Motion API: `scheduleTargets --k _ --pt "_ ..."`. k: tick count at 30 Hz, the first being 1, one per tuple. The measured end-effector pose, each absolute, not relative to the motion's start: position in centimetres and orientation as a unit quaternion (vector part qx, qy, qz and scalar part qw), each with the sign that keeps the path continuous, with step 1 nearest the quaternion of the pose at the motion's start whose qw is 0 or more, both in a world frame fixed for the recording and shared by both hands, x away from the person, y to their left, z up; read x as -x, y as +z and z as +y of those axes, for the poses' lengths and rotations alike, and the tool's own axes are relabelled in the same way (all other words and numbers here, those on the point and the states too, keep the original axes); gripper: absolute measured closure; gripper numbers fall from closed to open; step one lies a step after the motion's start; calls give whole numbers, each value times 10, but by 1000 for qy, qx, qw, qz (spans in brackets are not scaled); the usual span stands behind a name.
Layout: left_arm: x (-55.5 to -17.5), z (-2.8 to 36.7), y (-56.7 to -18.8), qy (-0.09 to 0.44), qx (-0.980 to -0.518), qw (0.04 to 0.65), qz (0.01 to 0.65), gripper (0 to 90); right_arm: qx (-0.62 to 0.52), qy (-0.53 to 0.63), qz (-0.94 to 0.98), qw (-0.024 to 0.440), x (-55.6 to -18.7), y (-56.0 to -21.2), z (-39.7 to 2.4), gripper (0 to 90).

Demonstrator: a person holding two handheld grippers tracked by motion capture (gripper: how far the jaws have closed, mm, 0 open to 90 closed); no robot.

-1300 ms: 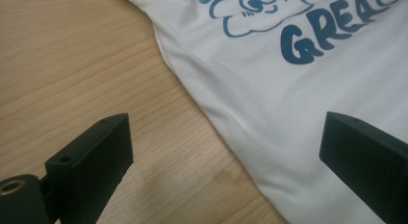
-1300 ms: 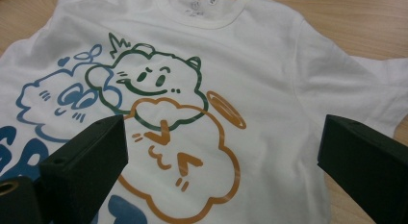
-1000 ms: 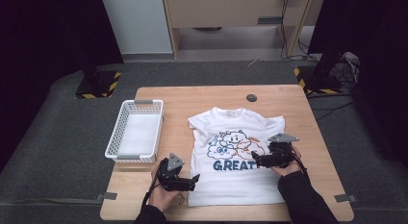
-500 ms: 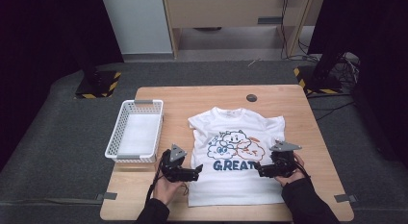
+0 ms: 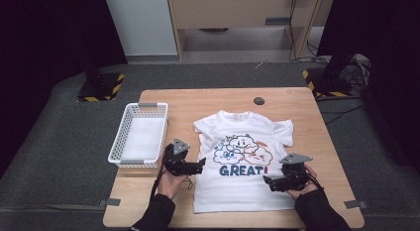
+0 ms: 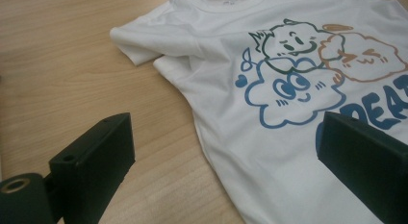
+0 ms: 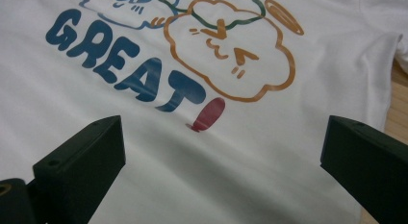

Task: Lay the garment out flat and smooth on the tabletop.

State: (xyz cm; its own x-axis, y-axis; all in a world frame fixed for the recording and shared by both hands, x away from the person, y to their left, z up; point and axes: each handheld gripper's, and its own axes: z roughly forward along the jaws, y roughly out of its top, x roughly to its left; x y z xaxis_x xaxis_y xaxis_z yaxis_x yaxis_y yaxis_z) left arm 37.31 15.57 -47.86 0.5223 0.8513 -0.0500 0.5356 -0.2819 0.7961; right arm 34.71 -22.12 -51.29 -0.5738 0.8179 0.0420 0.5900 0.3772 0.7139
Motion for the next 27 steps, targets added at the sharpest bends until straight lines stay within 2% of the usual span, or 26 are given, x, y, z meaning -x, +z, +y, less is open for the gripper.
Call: scheduleTargets --k 27 --pt "-416 135 -446 230 -764 416 437 83 -429 314 833 154 -346 -526 -214 18"
